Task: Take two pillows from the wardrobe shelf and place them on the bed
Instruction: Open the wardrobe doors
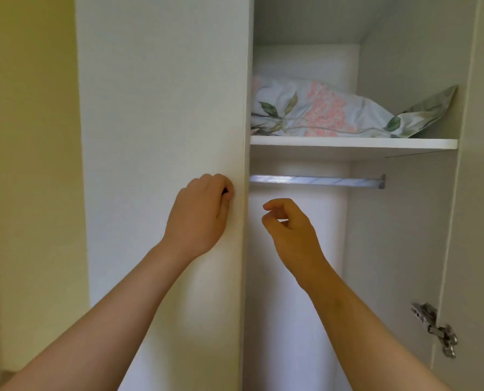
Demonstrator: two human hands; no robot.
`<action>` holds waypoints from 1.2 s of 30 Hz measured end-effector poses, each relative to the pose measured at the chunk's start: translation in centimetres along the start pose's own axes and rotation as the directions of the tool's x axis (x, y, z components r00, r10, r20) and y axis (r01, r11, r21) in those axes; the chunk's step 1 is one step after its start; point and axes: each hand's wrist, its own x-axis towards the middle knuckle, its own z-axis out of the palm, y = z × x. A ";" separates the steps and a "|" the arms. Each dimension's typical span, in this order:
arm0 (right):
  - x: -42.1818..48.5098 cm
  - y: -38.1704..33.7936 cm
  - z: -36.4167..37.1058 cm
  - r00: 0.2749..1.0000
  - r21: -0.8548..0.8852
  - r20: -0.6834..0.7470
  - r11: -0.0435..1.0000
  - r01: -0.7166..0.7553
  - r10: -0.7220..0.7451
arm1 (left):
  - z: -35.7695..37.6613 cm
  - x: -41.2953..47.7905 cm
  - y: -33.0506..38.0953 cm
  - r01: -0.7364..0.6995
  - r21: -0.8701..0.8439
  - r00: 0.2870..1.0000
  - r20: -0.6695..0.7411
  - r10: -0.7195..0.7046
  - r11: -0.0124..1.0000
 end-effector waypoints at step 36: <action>-7.9 -17.5 30.3 0.700 0.632 0.506 0.769 0.096 -0.503 | -27.6 -13.0 -12.3 0.453 -0.710 0.651 -0.150 -0.744 0.539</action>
